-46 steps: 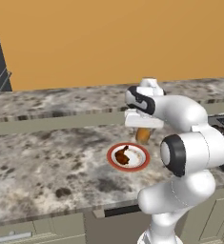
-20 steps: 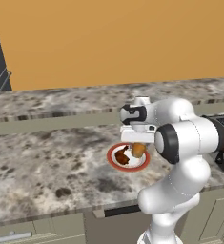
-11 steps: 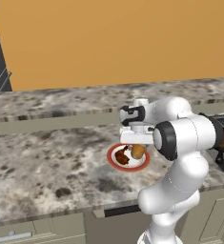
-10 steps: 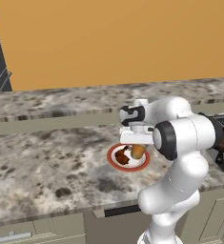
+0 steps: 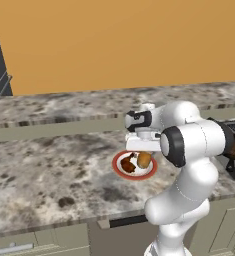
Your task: Place the chicken drumstick on the plate and place the potato on the same plate.
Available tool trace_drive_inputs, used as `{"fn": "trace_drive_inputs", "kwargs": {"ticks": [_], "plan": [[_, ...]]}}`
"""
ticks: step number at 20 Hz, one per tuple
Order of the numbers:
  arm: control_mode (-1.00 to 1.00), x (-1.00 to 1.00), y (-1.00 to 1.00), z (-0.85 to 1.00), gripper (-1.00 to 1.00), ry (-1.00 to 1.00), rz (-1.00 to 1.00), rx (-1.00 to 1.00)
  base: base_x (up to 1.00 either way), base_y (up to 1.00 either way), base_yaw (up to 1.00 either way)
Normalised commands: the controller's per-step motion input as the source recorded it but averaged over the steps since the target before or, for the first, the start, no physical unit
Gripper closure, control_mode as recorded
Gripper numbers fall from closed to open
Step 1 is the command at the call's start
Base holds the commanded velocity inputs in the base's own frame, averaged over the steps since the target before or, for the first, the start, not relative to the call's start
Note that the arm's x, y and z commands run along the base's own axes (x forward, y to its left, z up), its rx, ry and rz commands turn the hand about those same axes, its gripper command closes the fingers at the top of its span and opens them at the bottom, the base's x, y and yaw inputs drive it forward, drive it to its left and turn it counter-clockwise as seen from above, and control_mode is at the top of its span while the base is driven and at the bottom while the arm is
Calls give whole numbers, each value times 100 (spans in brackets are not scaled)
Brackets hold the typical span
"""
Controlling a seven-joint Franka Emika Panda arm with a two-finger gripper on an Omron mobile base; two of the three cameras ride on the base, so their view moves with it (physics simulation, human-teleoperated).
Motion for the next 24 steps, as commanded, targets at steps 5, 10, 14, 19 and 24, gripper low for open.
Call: {"fn": "trace_drive_inputs", "kwargs": {"ticks": [5, 10, 14, 19, 24], "plan": [[-100, 0, 0, 29, -100, 0, 0, 0, 0, 0, 0], [-100, -7, 0, 49, -100, 0, 0, 0, 0, 0, 0], [-100, -48, 0, 55, -100, 0, 0, -2, 0, 0, 0], [-100, -67, 0, 52, -100, -2, 0, -3, 0, 0, 0], [-100, -75, 0, 52, -100, -4, 0, -3, 0, 0, 0]]}}
